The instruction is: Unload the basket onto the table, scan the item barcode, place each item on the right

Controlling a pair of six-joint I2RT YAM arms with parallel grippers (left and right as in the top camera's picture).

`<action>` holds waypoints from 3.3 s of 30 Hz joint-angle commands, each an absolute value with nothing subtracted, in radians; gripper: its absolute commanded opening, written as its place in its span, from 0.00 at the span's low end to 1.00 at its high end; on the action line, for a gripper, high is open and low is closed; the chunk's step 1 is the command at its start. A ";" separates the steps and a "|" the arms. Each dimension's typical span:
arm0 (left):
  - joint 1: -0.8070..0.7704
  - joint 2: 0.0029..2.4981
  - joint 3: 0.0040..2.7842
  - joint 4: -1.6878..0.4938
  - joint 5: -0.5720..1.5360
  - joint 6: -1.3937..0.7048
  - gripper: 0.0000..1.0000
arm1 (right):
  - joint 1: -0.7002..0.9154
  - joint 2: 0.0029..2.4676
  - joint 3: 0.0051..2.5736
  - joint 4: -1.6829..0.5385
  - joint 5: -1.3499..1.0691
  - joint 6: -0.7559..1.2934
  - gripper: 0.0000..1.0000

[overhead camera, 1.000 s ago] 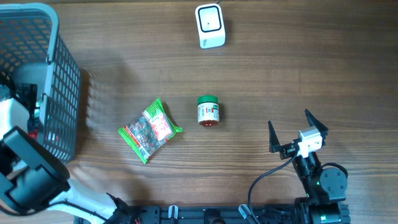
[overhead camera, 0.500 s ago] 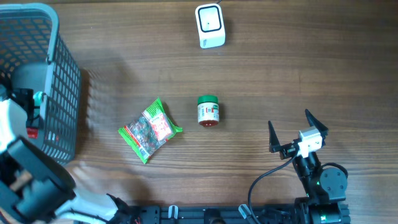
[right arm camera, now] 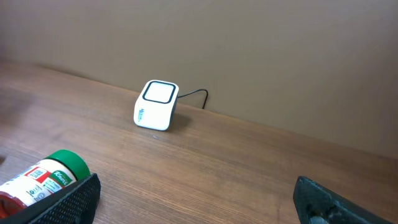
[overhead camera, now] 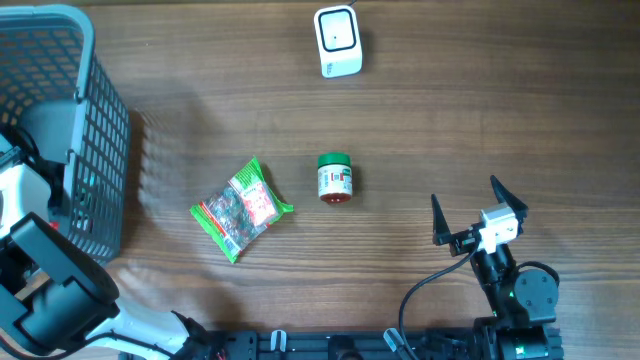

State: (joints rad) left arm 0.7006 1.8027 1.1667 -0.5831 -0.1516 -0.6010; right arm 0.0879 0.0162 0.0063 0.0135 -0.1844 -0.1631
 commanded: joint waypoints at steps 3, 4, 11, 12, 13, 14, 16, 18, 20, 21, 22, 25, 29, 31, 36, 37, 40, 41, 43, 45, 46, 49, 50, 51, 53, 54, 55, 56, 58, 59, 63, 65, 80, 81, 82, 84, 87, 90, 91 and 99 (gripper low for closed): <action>0.706 1.816 1.147 -0.591 -0.165 -0.579 0.48 | 0.084 0.017 0.005 0.015 -0.204 -0.178 1.00; 0.706 1.816 1.147 -0.590 -0.165 -0.579 0.52 | 0.084 0.017 0.005 0.015 -0.204 -0.177 1.00; 0.706 1.809 1.312 -0.741 -0.165 -0.532 0.72 | 0.084 0.017 0.005 0.015 -0.204 -0.178 1.00; 0.706 1.809 1.332 -0.761 -0.170 -0.528 0.76 | 0.084 0.017 0.005 0.015 -0.204 -0.177 1.00; 0.706 1.808 1.344 -0.778 -0.181 -0.527 0.82 | 0.084 0.017 0.005 0.015 -0.204 -0.177 1.00; 0.706 1.808 1.345 -0.781 -0.187 -0.524 0.84 | 0.084 0.017 0.005 0.015 -0.204 -0.178 1.00; 0.706 1.811 1.344 -0.802 -0.221 -0.524 0.86 | 0.084 0.017 0.005 0.015 -0.205 -0.178 1.00; 0.706 1.819 1.340 -0.828 -0.266 -0.524 0.93 | 0.084 0.017 0.005 0.015 -0.204 -0.177 1.00; 0.709 1.829 1.318 -0.815 -0.274 -0.524 0.99 | 0.084 0.017 0.005 0.015 -0.204 -0.178 1.00; 0.712 1.834 1.299 -0.798 -0.270 -0.524 1.00 | 0.084 0.017 0.005 0.015 -0.204 -0.177 1.00; 0.717 1.838 1.279 -0.780 -0.259 -0.523 1.00 | 0.084 0.017 0.005 0.015 -0.204 -0.178 1.00; 0.730 1.852 1.255 -0.766 -0.251 -0.524 1.00 | 0.084 0.017 0.005 0.015 -0.204 -0.177 1.00; 0.736 1.880 1.242 -0.725 -0.183 -0.523 1.00 | 0.084 0.017 0.005 0.015 -0.204 -0.178 1.00; 0.735 1.899 1.235 -0.714 -0.161 -0.524 1.00 | 0.084 0.017 0.005 0.015 -0.204 -0.178 1.00; 0.739 1.913 1.136 -0.628 -0.160 -0.532 1.00 | 0.084 0.017 0.005 0.015 -0.204 -0.177 1.00; 0.739 1.913 1.114 -0.604 -0.155 -0.532 0.86 | 0.084 0.017 0.005 0.015 -0.204 -0.178 1.00; 0.739 1.912 1.089 -0.558 -0.095 -0.531 0.17 | 0.084 0.017 0.005 0.015 -0.204 -0.177 1.00; 0.739 1.908 1.091 -0.553 -0.069 -0.531 0.09 | 0.084 0.017 0.005 0.015 -0.204 -0.178 1.00; 0.739 1.895 1.113 -0.558 -0.041 -0.530 0.04 | 0.084 0.017 0.005 0.015 -0.204 -0.177 1.00; 0.739 1.843 1.172 -0.609 -0.042 -0.522 0.04 | 0.084 0.017 0.005 0.015 -0.204 -0.178 1.00; 0.739 1.800 1.216 -0.647 -0.042 -0.520 0.04 | 0.084 0.017 0.005 0.015 -0.204 -0.178 1.00; 0.733 1.621 1.364 -0.768 -0.027 -0.521 0.04 | 0.084 0.017 0.005 0.015 -0.204 -0.177 1.00; 0.729 1.571 1.394 -0.786 -0.005 -0.521 0.04 | 0.084 0.017 0.005 0.015 -0.204 -0.178 1.00; 0.721 1.502 1.422 -0.798 0.036 -0.520 0.04 | 0.084 0.017 0.005 0.015 -0.204 -0.178 0.99; 0.696 1.345 1.441 -0.817 0.108 -0.521 0.04 | 0.084 0.017 0.005 0.015 -0.204 -0.177 1.00; 0.679 1.279 1.441 -0.836 0.126 -0.522 0.04 | 0.084 0.017 0.005 0.015 -0.204 -0.178 1.00; 0.654 1.216 1.441 -0.869 0.148 -0.528 0.04 | 0.084 0.017 0.005 0.015 -0.204 -0.178 1.00; 0.583 1.124 1.441 -0.951 0.189 -0.528 0.04 | 0.084 0.017 0.005 0.015 -0.204 -0.177 0.99; 0.496 1.075 1.440 -1.042 0.190 -0.527 0.04 | 0.084 0.017 0.005 0.015 -0.204 -0.178 1.00; 0.439 1.064 1.439 -1.092 0.190 -0.526 0.04 | 0.084 0.017 0.005 0.015 -0.204 -0.178 1.00; 0.169 1.081 1.367 -1.225 0.189 -0.454 0.04 | 0.084 0.017 0.005 0.015 -0.204 -0.178 1.00; 0.068 1.102 1.294 -1.246 0.189 -0.434 0.04 | 0.084 0.017 0.005 0.015 -0.204 -0.178 1.00; -0.138 1.554 0.860 -0.834 -0.110 -0.570 0.04 | 0.084 0.017 0.005 0.015 -0.204 -0.178 1.00; -0.141 1.585 0.851 -0.811 -0.102 -0.569 0.04 | 0.084 0.017 0.005 0.015 -0.204 -0.178 1.00; -0.145 1.613 0.849 -0.807 -0.059 -0.569 0.05 | 0.084 0.017 0.005 0.015 -0.204 -0.177 1.00; -0.159 1.626 0.849 -0.814 0.029 -0.554 0.08 | 0.084 0.017 0.005 0.015 -0.204 -0.177 1.00; -0.190 1.625 0.849 -0.836 0.093 -0.554 0.08 | 0.084 0.017 0.005 0.015 -0.204 -0.178 1.00; -0.210 1.625 0.849 -0.838 0.163 -0.554 0.08 | 0.084 0.017 0.005 0.015 -0.204 -0.178 1.00; -0.213 1.625 0.849 -0.837 0.187 -0.554 0.09 | 0.084 0.017 0.005 0.015 -0.204 -0.177 1.00; -0.213 1.587 1.015 -1.015 0.190 -0.474 0.33 | 0.084 0.017 0.005 0.015 -0.204 -0.178 1.00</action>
State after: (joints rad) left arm -0.2054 1.5990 0.9161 -0.9577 0.1535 -0.5159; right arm 0.0879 0.0185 0.0063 0.0116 -0.1879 -0.1635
